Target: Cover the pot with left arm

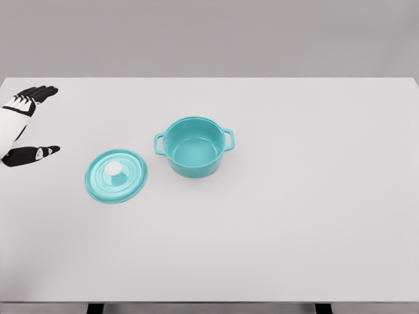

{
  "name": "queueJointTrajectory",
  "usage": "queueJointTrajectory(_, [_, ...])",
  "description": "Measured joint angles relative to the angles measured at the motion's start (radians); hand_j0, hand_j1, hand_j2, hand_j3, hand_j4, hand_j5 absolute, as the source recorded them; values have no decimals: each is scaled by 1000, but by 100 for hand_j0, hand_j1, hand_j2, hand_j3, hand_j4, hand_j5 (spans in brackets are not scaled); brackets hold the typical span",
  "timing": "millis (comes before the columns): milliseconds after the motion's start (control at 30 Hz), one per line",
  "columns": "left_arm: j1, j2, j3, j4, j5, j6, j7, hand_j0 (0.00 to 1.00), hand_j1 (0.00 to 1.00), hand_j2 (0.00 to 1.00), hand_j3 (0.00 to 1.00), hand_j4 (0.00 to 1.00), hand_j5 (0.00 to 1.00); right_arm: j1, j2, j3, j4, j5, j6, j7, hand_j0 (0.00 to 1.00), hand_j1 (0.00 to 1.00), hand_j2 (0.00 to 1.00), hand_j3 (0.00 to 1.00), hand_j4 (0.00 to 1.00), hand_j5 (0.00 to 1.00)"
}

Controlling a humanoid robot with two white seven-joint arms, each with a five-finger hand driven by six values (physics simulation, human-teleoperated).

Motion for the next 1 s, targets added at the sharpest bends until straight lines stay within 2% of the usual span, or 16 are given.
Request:
queueJointTrajectory(333, [5,-7,-2,1,-4,0,0,100,100,100,100,100,100,0,0,0,0,0,0,0,100,100,100,100,100,100])
queueJointTrajectory(433, [-23,-6,-3,-2,-40,0,-8,100,100,100,100,100,100,0,0,0,0,0,0,0,100,100,100,100,100,100])
queueJointTrajectory(500, [-61,-3,-1,-2,-52,0,-65,100,100,100,100,100,100,0,0,0,-1,0,0,0,100,100,100,100,100,100])
queueJointTrajectory(533, [-104,-2,-1,-2,-55,0,-110,100,100,100,100,100,100,0,0,0,-1,0,0,0,100,100,100,100,100,100])
queueJointTrajectory(567, [-121,0,0,-3,-56,0,-162,100,100,100,100,100,100,0,0,0,-1,0,0,0,100,100,100,100,100,100])
queueJointTrajectory(700, [-161,4,25,-4,-38,-1,-407,100,100,100,100,100,100,0,0,0,-1,0,0,0,100,100,100,100,100,100])
queueJointTrajectory(767, [-179,22,33,-3,-1,-2,-493,100,100,100,100,100,100,0,0,0,0,0,0,0,100,100,100,100,100,100])
queueJointTrajectory(833, [-218,37,38,-1,69,-2,-537,100,100,100,100,100,100,0,0,0,0,0,0,0,100,100,100,100,100,100])
queueJointTrajectory(900, [-230,43,37,0,132,-2,-560,100,100,100,100,100,100,0,0,0,0,0,0,0,100,100,100,100,100,100])
queueJointTrajectory(1000, [-247,50,0,-1,151,-2,-575,100,100,100,100,100,100,0,0,0,0,0,0,0,100,100,100,100,100,100])
